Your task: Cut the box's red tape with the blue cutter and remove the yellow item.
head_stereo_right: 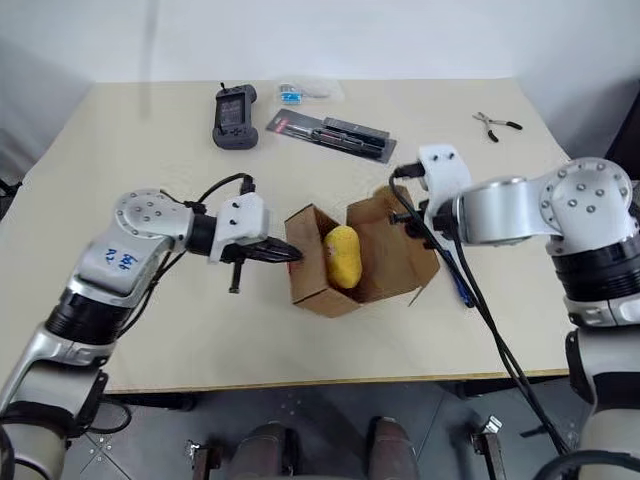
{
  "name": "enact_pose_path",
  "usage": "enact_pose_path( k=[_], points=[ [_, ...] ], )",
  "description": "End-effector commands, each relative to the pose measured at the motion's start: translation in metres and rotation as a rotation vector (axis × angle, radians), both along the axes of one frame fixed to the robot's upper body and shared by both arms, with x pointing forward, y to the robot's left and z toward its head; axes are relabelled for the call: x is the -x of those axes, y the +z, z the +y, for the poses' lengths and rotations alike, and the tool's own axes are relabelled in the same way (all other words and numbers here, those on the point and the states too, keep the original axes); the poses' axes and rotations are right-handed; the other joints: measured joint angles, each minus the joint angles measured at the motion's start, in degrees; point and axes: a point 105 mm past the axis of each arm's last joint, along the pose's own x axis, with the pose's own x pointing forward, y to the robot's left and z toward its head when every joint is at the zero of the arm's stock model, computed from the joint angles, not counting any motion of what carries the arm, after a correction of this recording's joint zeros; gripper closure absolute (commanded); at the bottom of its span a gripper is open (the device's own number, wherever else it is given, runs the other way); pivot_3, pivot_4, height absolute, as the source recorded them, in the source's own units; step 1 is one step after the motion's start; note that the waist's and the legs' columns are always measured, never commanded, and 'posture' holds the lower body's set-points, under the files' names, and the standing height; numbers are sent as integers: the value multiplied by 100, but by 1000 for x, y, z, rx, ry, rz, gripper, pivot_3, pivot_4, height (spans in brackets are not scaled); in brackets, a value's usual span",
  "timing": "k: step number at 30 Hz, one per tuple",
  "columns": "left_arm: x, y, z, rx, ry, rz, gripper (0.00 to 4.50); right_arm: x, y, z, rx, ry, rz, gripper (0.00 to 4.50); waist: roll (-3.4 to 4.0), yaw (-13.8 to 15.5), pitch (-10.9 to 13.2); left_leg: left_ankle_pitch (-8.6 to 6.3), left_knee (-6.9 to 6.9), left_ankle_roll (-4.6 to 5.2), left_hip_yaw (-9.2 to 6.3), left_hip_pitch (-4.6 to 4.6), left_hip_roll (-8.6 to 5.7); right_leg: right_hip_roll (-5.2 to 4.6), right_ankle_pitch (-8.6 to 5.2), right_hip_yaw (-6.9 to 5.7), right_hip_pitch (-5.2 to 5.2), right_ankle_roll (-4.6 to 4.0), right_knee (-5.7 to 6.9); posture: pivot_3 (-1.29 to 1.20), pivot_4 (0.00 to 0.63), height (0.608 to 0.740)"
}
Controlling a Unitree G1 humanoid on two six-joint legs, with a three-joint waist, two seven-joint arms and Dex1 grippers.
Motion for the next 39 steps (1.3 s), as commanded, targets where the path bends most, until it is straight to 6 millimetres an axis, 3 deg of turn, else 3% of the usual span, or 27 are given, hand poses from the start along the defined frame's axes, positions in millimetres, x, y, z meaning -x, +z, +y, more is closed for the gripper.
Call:
enact_pose_path(
  k=[1,4,9,14,24,28,31,34,37,39],
  points=[
    [2,-8,-6,-21,-4,12,4500,3,13,10,-25,47,-43,4481,-10,-1,6,1,1,-2,-5,-21,3,2,0,-4,-18,0,0,0,150,740],
    [2,-12,-5,-26,7,15,4500,3,10,11,-24,50,-31,4481,-13,-10,7,1,2,-3,-3,-40,2,2,3,-7,-36,3,-1,0,150,740],
    [-11,-13,-21,39,21,-3,4500,8,-22,24,-41,94,52,4481,-14,-1,7,1,-14,-2,1,-38,2,1,3,-13,-42,4,-4,0,150,740],
    [-18,-21,-22,41,29,6,4500,9,-42,27,-51,105,87,4481,-14,-7,6,1,-11,-2,7,-36,2,0,4,-15,-36,5,-9,0,150,740],
    [-24,-27,-18,66,60,22,4500,-2,-33,25,28,150,-66,4481,-14,0,6,1,4,-3,6,-29,2,0,6,-15,-24,5,-4,0,150,740],
    [-27,-21,-4,102,131,38,3642,0,-19,28,0,250,-196,3500,-14,-6,6,1,4,-2,4,-30,2,1,6,-14,-26,5,-4,0,150,740],
    [-30,-14,4,140,177,24,3205,0,-10,25,-8,306,-284,3450,-14,-19,6,1,2,-2,6,-31,2,1,7,-14,-30,6,-4,0,150,740],
    [-30,-8,13,168,212,20,2534,1,-5,19,46,372,-357,3008,-14,-13,6,1,0,-3,6,-31,2,2,7,-14,-30,7,-4,0,150,740],
    [-31,-2,26,192,258,23,2124,3,-1,12,56,414,-379,2969,-14,-11,6,1,0,-3,6,-32,2,2,8,-15,-30,8,-6,0,150,740],
    [-30,-3,33,184,278,32,1587,0,-3,3,70,409,-373,2572,-14,-10,6,1,-1,-3,6,-31,2,2,8,-15,-29,9,-6,0,150,740]
  ],
)
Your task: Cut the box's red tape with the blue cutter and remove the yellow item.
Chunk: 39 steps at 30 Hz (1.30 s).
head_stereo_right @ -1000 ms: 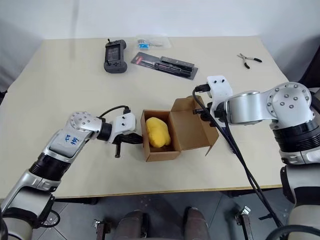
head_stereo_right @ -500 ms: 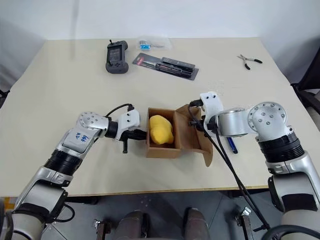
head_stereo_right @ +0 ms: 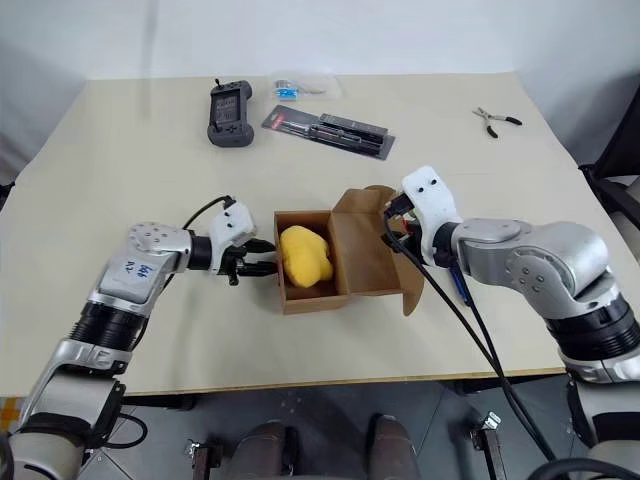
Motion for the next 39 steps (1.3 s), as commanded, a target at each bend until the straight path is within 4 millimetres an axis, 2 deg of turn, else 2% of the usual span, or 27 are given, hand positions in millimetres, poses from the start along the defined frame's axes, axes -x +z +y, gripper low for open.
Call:
enact_pose_path(
  k=[1,2,5,6,8,13,16,18,21,23,25,27,29,32,36,39],
  points=[
    [1,12,11,14,24,-29,1294,-1,13,-11,16,21,-65,2278,0,1,0,0,0,0,1,0,0,0,0,0,0,0,0,0,150,740],
    [1,12,13,9,29,-29,1092,-1,11,-13,30,30,-65,2037,0,0,0,0,0,0,1,1,0,0,0,0,1,0,0,0,150,740],
    [1,15,19,14,44,-28,136,1,15,-16,31,56,-84,947,0,6,0,0,0,0,2,1,0,0,0,0,1,0,0,0,150,740],
    [0,16,20,15,48,-29,0,0,16,-18,32,54,-90,638,0,5,0,0,1,0,2,1,-1,0,0,0,1,0,0,0,150,740],
    [-1,17,25,9,61,-32,0,-1,19,-23,39,53,-109,37,0,4,0,0,1,-1,2,1,-1,0,1,0,1,2,0,0,150,740],
    [-6,32,42,7,113,-60,0,1,30,-38,60,53,-175,37,0,2,0,0,1,-1,3,1,-1,1,1,0,1,2,0,0,150,740],
    [-7,52,53,28,130,-93,0,5,48,-51,59,54,-258,37,-2,6,1,1,1,-1,4,1,-1,1,1,0,1,2,0,0,150,740],
    [-4,65,52,56,106,-112,0,9,57,-56,59,68,-315,37,-2,6,1,1,1,-1,5,1,-1,0,1,0,1,3,-1,0,150,740],
    [3,104,24,173,-25,-212,0,32,67,-56,67,206,-389,37,-5,55,3,0,1,-1,4,2,-2,0,4,-1,3,7,-1,0,150,740],
    [14,114,-8,228,-168,-226,0,53,61,-52,78,329,-368,37,-6,90,3,0,3,-1,2,2,-3,0,11,-1,9,20,-4,0,150,740],
    [20,110,-29,213,-260,-207,0,62,53,-53,93,375,-336,37,-7,118,3,-2,8,2,0,4,-6,-1,18,-1,19,32,-9,0,150,740],
    [25,90,-53,162,-373,-155,0,58,45,-62,161,347,-328,37,-6,113,2,-3,16,3,3,10,-7,-1,28,1,24,33,-13,0,150,740],
    [27,74,-65,105,-431,-119,0,57,43,-64,181,334,-337,37,-7,79,3,-3,24,3,8,13,-7,0,30,4,26,28,-14,0,150,740],
    [22,49,-69,-26,-464,-90,0,57,44,-63,172,317,-356,37,-6,3,3,0,34,4,10,12,-7,1,34,7,26,22,-12,0,150,740],
    [-3,23,-70,-211,-425,-91,0,66,35,-68,195,272,-339,37,-8,28,4,1,35,4,9,13,-5,3,36,8,25,19,-12,0,150,740],
    [-8,20,-69,-267,-424,-84,597,71,34,-69,187,244,-348,0,-11,50,6,-2,47,8,9,5,-6,2,38,8,27,22,-20,0,150,740]
  ],
)
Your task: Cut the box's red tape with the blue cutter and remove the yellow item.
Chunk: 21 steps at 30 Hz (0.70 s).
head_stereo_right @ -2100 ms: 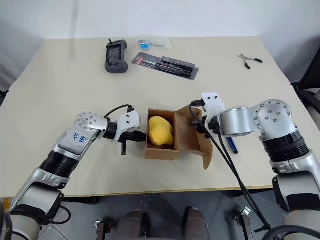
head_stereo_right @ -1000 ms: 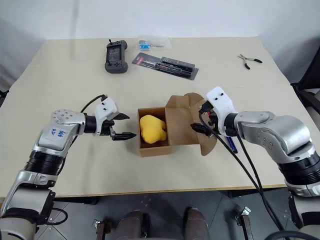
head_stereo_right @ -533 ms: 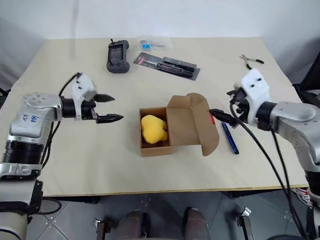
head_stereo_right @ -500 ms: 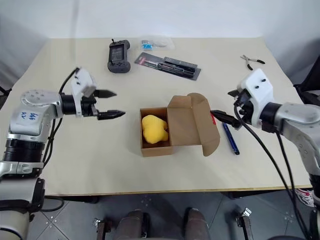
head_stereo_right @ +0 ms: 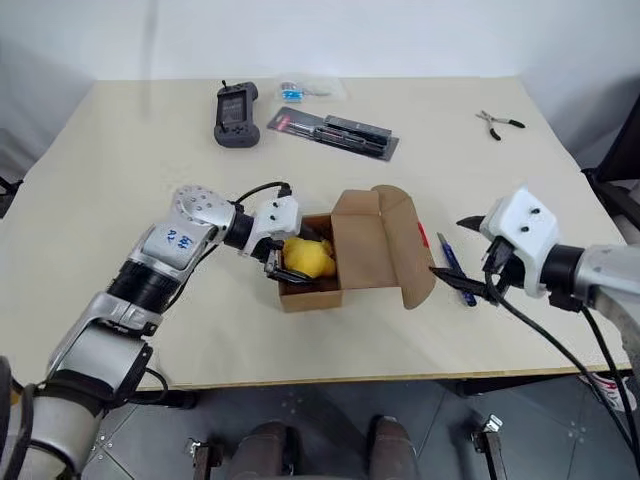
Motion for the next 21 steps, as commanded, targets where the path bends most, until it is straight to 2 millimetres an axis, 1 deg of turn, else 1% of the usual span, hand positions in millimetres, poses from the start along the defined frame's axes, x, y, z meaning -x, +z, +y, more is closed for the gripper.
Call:
enact_pose_path(
  k=[1,4,8,11,13,14,16,20,21],
  points=[
    [-7,-1,2,-65,2,-31,867,7,17,-1,-5,-30,-88,0,0,0,0,-1,2,1,0,0,0,-1,1,0,2,1,-1,0,150,740],
    [-8,5,-2,-48,-9,-29,1836,11,17,-3,-8,-46,-91,0,0,-9,0,-1,3,2,0,3,0,0,2,0,3,0,3,0,150,740],
    [-6,19,-8,34,-13,-12,3037,12,16,-5,-8,-55,-92,0,0,-11,0,-1,6,2,0,2,0,-1,2,1,3,0,4,0,150,740],
    [-5,29,-9,91,-5,-14,3847,11,17,-5,-9,-49,-97,0,0,-14,0,-1,6,2,-1,1,0,-1,2,1,2,0,4,0,150,740],
    [-1,43,-12,172,1,19,4270,10,18,-4,-18,-42,-98,0,-1,-15,0,-1,5,2,-1,1,0,-1,2,1,2,0,4,0,150,740],
    [3,52,-13,227,2,41,4412,11,19,0,-27,-13,-98,0,-1,-15,0,-1,6,2,-1,0,0,-1,2,1,2,0,4,0,150,740],
    [9,69,-12,349,19,78,4453,13,23,6,-45,36,-108,0,0,-25,1,-1,6,2,-2,-1,0,-1,2,1,2,0,4,0,150,740],
    [15,87,-9,509,55,136,4453,14,29,13,-92,94,-120,0,0,-30,0,-1,6,2,-6,1,1,-1,2,1,2,1,9,0,150,740],
    [18,91,-7,560,65,178,4453,14,31,14,-106,109,-120,0,0,-30,0,-1,7,2,-6,2,1,-1,3,1,2,1,11,0,150,740]
  ],
)
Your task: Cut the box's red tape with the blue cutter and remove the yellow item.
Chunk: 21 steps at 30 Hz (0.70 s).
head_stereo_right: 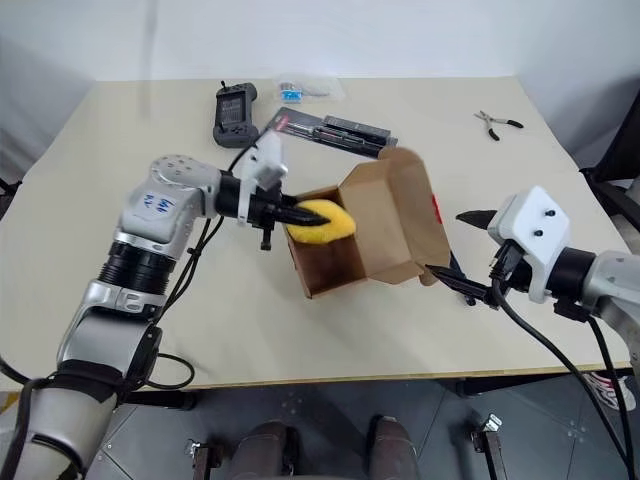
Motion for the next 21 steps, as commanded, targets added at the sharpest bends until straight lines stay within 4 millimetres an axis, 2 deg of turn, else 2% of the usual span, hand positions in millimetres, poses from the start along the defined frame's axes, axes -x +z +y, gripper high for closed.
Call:
enact_pose_path(
  k=[1,7,10,12,13,15,17,19,21],
  points=[
    [10,19,2,171,2,76,4453,2,12,5,-37,57,-39,0,0,4,0,0,2,0,-1,0,0,0,0,0,0,0,3,0,150,740],
    [15,12,12,223,77,229,4454,-5,13,4,-22,72,-31,0,0,-3,0,0,3,0,-2,1,0,0,0,0,0,0,6,0,150,740],
    [17,4,16,194,112,274,4454,-9,13,4,-18,79,-30,0,0,-5,0,0,2,0,-3,0,0,0,0,0,0,0,7,0,150,740],
    [11,-12,22,120,177,215,4454,-11,12,4,-13,83,-28,0,1,-8,-1,0,2,0,-2,1,0,-1,0,0,0,0,7,0,150,740],
    [8,-12,24,121,188,140,4454,-12,11,4,-11,86,-29,0,1,-7,-1,0,1,0,-2,4,0,-1,0,1,0,0,7,0,150,740],
    [6,-2,24,200,184,-1,4454,-12,11,5,-12,98,-29,0,1,3,0,1,0,-1,-2,6,0,0,0,0,0,0,8,0,150,740],
    [7,2,29,232,187,-25,4454,-12,11,7,-15,117,-35,0,-3,20,2,1,5,-1,-1,0,0,-1,0,0,0,0,6,0,150,740],
    [15,9,45,285,192,-47,4454,-9,12,10,-45,157,-42,0,-3,5,1,1,7,-1,-1,-1,0,-1,1,0,0,0,5,0,150,740],
    [20,13,54,309,193,-65,4454,-8,13,11,-65,179,-49,0,-1,-21,1,1,2,-1,-1,2,1,0,0,0,-1,0,7,0,150,740]
  ],
)
